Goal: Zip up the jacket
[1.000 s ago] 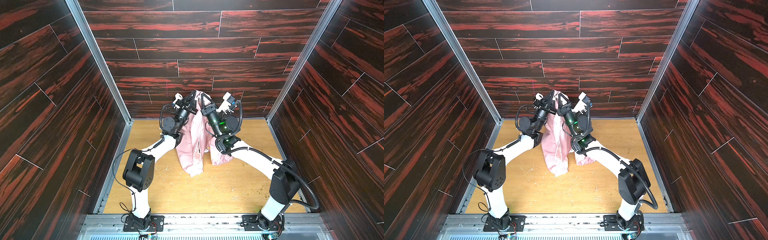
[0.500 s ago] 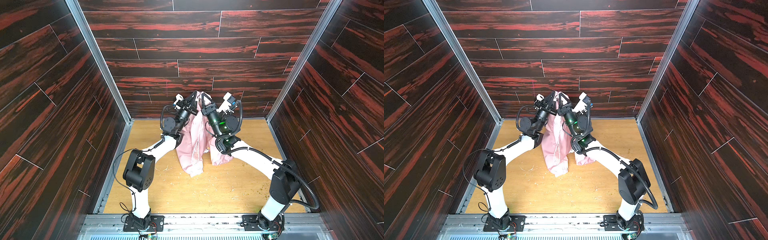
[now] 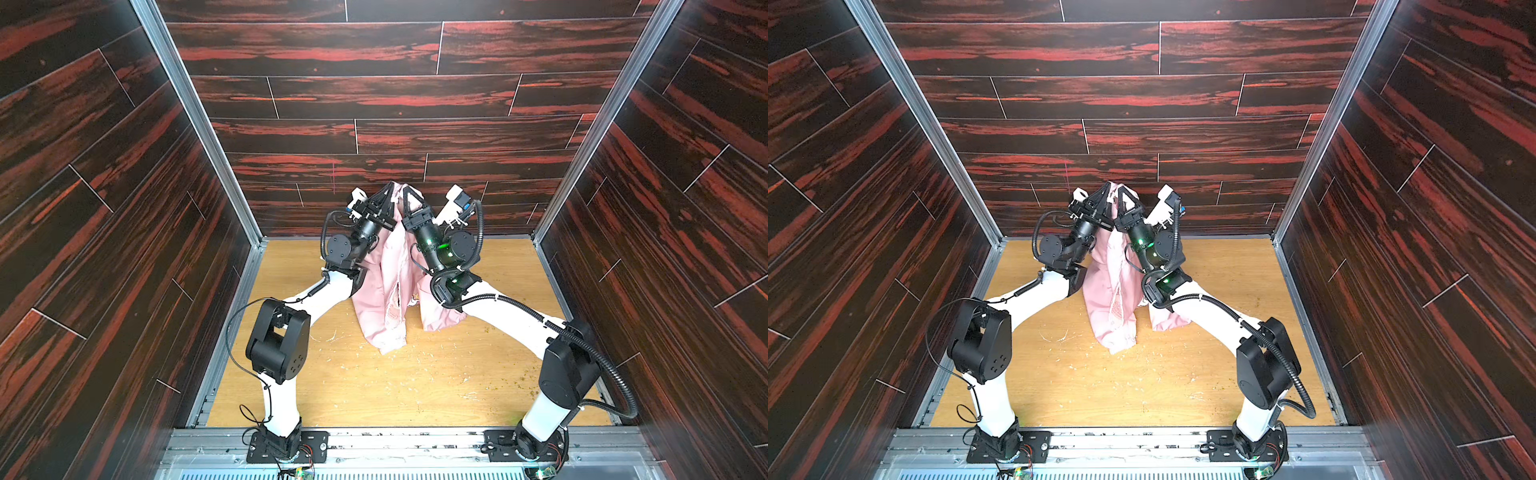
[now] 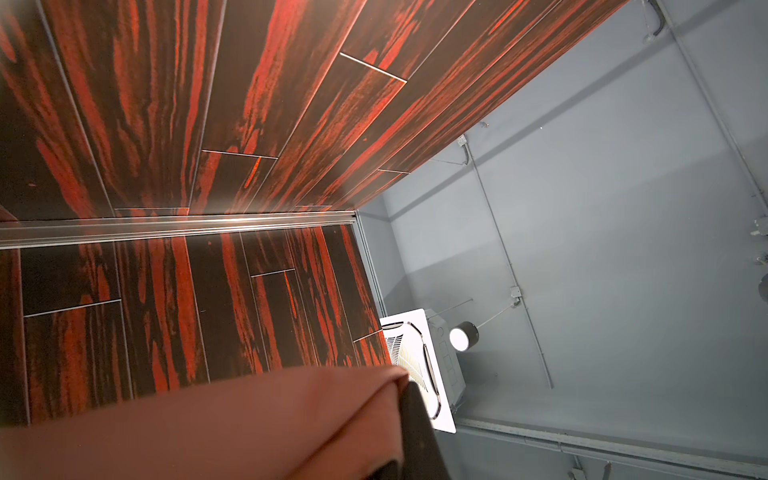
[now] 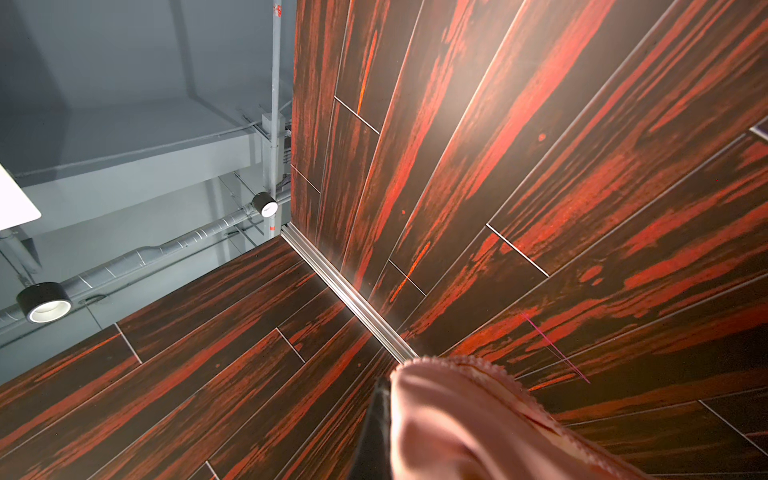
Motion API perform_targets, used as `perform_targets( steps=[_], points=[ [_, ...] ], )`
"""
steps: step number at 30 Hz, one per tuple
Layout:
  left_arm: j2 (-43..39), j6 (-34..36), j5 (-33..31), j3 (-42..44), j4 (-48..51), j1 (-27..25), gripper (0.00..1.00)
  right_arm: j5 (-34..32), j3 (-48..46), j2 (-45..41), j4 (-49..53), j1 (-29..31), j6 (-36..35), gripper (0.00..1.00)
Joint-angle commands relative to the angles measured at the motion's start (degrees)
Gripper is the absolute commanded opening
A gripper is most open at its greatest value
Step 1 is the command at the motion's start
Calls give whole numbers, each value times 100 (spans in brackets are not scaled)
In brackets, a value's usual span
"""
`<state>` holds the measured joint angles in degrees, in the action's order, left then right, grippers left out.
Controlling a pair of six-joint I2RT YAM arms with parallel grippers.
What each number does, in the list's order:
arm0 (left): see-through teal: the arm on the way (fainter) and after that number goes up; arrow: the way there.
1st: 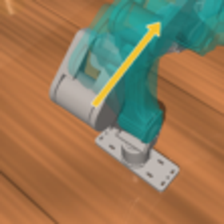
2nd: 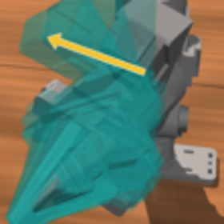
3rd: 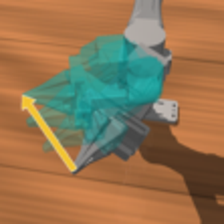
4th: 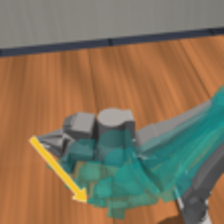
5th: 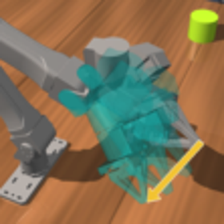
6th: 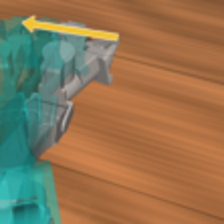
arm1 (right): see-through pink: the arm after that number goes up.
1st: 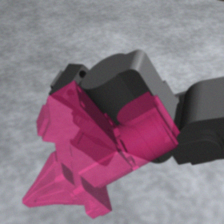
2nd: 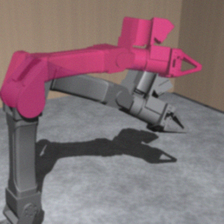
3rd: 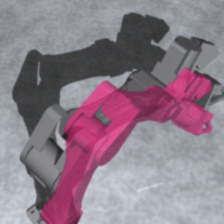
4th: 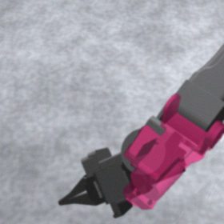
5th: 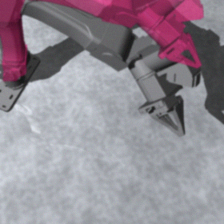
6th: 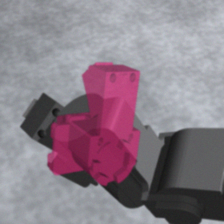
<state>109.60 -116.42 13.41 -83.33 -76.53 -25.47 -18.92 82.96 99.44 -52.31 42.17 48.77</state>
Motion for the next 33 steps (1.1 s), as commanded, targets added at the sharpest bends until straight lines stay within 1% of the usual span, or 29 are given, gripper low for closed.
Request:
perform_targets(
  steps=[1, 11, 23, 29, 33],
  points=[
    [-106, -30, 43, -27, -424, -45, 0, -56, -43, -201, -107, 50, -77, 0],
    [-35, -43, 30, -99, -424, -45, 0, 107, -85, -220, -167, 61, -97, 0],
    [12, -39, 34, -75, -346, -41, 0, 282, -375, -398, -471, 94, -75, 0],
    [26, -30, 168, -166, -209, -70, 0, 368, -437, -474, -539, 99, -198, 0],
    [23, -30, 145, -97, -195, -88, 0, 502, -428, -482, -590, 102, -306, 0]
  ],
)
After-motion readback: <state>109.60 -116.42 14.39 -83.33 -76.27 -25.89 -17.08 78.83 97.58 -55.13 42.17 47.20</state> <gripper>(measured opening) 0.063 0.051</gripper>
